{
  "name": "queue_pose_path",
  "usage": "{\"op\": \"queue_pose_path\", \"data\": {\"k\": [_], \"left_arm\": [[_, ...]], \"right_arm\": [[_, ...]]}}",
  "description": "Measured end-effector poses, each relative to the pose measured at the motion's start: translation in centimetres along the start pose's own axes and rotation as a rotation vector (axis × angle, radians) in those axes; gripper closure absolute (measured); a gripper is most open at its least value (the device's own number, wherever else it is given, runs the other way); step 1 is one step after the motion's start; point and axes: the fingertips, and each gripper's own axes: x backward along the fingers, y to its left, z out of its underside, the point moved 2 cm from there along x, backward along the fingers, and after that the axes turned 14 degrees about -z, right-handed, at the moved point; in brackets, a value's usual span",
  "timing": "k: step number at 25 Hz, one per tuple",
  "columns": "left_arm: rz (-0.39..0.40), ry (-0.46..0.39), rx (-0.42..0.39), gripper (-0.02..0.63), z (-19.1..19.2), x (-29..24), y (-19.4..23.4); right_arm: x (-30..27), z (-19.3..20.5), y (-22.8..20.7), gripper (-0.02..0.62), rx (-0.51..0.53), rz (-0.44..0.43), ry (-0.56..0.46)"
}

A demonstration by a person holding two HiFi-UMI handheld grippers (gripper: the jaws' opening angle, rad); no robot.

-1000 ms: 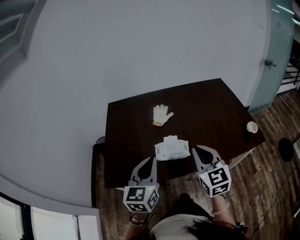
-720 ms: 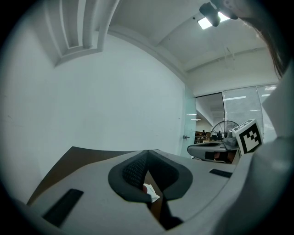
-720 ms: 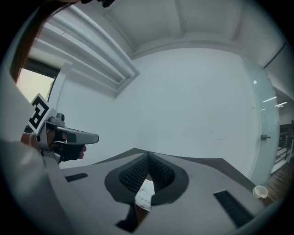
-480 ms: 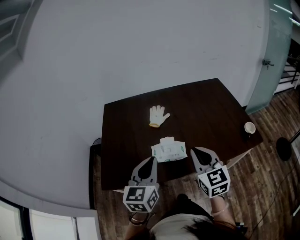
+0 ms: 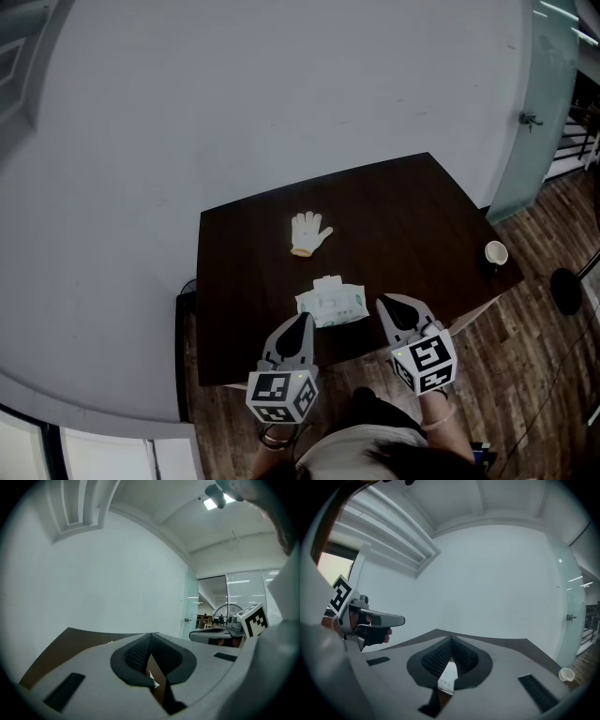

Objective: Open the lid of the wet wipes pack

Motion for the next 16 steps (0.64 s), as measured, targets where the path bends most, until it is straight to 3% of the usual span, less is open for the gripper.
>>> {"op": "queue_pose_path", "data": {"k": [16], "left_arm": [[-0.026,0.037,0.028,0.588,1.4,-3.3,0.1]], "right_arm": [[-1.9,1.1,-2.6,0.589,-0.018,-0.033,0.018]]}}
